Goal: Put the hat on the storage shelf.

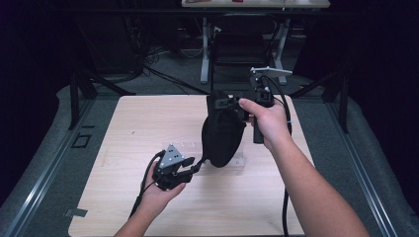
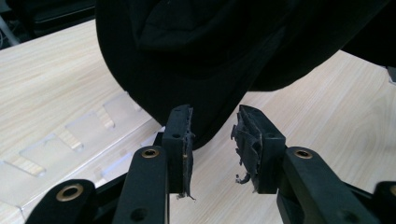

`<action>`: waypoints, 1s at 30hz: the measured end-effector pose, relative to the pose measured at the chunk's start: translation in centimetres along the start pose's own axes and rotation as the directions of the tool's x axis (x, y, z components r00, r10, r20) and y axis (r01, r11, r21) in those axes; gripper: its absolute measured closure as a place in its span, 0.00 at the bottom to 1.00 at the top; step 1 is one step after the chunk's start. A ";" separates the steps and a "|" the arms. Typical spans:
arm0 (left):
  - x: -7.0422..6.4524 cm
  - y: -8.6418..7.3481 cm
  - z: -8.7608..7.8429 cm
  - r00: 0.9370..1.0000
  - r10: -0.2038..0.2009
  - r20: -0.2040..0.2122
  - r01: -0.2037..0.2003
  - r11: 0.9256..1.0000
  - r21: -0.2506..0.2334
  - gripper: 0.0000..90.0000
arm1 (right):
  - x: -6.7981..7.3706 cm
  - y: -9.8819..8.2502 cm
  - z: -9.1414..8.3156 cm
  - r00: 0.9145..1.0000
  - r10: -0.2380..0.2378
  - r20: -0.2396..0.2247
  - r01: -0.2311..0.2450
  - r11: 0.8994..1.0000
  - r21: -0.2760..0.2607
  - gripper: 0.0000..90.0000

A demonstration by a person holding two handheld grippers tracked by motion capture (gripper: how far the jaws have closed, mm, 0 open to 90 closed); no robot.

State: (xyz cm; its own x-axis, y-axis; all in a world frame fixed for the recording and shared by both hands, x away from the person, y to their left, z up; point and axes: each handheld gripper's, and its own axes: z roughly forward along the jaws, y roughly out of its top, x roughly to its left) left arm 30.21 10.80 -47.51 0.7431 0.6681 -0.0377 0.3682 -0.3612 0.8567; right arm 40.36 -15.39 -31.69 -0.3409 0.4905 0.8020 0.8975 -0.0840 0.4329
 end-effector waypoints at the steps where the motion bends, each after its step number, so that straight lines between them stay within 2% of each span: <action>1: -0.1 0.2 0.1 1.000 -0.001 0.001 0.001 1.000 -0.002 0.74 | 0.0 0.0 0.0 1.000 0.000 0.000 0.000 1.000 -0.001 0.98; 5: -0.7 0.8 0.3 1.000 0.020 0.007 -0.020 1.000 -0.006 0.77 | 0.1 0.0 0.2 1.000 0.001 -0.002 -0.001 1.000 -0.002 0.98; 16: -1.0 1.7 0.8 1.000 0.028 -0.006 -0.028 1.000 -0.007 0.81 | 0.2 0.0 0.4 1.000 0.002 -0.003 -0.002 1.000 -0.001 0.98; 30: -1.1 1.6 0.8 0.998 0.052 -0.028 -0.052 0.999 0.001 0.87 | 0.4 0.0 1.0 1.000 0.003 -0.012 -0.003 1.000 -0.002 0.98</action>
State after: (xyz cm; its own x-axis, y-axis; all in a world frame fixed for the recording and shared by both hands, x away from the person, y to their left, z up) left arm 30.43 9.00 -46.54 0.7457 0.6660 0.0213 0.3293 -0.3960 0.8572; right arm 40.46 -14.31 -31.76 -0.3412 0.4797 0.8084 0.8982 -0.0872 0.4309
